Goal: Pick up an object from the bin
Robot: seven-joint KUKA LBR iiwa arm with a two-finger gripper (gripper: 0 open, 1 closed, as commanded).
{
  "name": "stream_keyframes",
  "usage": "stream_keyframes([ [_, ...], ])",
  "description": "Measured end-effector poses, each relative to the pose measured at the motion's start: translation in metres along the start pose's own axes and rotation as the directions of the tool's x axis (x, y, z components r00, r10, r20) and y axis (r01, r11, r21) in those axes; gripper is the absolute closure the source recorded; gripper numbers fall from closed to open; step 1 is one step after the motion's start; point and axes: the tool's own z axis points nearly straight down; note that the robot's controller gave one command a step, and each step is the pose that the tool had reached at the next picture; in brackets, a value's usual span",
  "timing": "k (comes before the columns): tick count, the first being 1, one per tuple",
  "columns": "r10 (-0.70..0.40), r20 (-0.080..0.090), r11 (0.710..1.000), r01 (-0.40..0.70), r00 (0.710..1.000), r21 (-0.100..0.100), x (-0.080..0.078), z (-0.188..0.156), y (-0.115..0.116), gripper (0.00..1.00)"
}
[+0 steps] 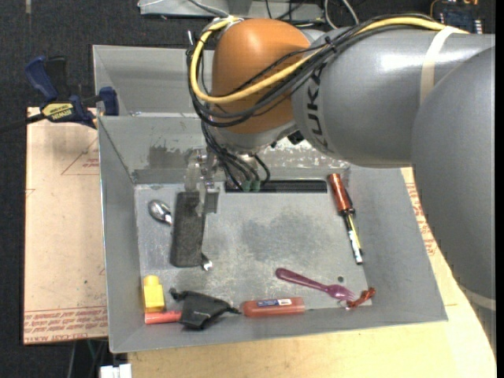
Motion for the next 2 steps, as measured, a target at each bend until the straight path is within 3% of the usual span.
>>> stream_keyframes([
  [1,0.036,-0.001,0.999,-0.036,0.999,-0.001,0.013,-0.004,0.007,1.0],
  [2,0.012,0.0,1.0,-0.012,1.0,0.0,0.023,-0.039,0.009,1.0],
])
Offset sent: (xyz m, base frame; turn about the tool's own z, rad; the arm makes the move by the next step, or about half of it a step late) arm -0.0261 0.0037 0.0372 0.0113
